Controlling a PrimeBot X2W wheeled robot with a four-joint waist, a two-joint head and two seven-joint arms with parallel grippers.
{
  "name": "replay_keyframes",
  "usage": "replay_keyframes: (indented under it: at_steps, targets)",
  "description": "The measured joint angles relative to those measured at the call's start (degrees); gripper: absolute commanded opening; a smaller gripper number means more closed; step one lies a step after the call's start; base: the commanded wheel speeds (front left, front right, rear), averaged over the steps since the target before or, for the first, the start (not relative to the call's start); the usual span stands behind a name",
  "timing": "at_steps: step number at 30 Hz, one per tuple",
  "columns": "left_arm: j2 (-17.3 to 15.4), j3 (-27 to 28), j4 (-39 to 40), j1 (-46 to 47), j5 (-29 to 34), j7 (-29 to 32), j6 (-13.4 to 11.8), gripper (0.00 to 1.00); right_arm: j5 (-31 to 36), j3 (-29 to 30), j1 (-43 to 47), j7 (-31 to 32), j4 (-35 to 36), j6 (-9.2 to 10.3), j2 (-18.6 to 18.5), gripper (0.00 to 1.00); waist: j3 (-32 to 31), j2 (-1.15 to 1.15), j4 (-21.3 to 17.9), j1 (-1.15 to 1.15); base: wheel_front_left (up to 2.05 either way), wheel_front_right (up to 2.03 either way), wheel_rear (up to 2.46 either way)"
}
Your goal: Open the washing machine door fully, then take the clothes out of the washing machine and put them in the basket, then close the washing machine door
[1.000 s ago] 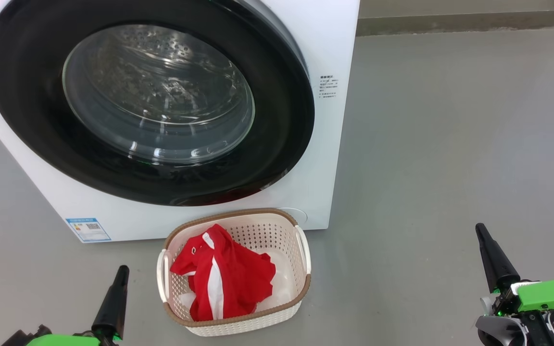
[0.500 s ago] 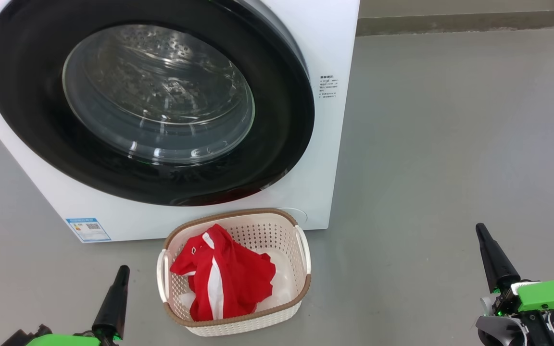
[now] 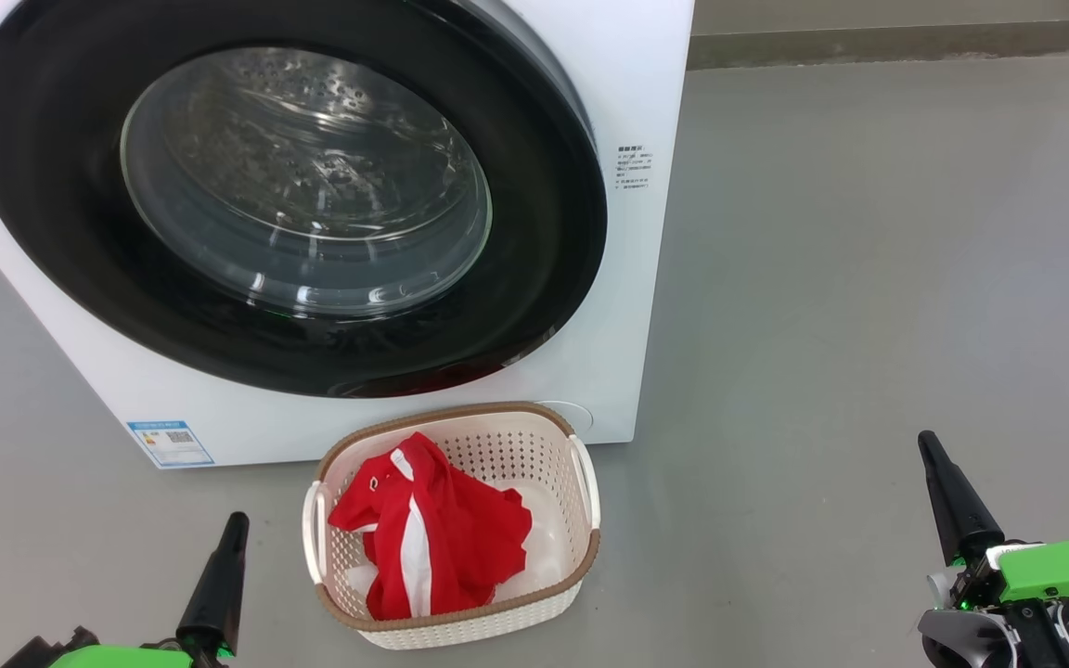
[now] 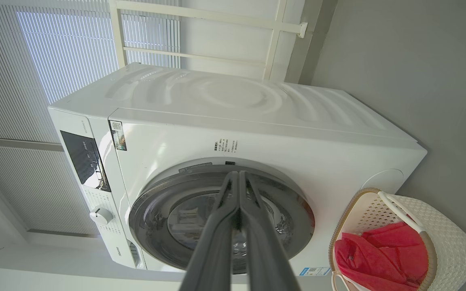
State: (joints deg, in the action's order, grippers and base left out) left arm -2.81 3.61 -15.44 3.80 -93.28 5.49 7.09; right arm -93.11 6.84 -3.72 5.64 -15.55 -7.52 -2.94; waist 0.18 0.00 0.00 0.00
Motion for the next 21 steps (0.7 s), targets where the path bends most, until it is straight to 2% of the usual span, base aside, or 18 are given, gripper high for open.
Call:
replay_keyframes:
  at_steps: [21]
  targets:
    - [0.03,0.25,-0.01,0.00,0.01,0.05,0.00,0.00,0.01,0.12,-0.01,0.18,0.00,0.00,0.05,0.00,0.00,0.00,0.00,0.00,0.00,0.00,0.00]
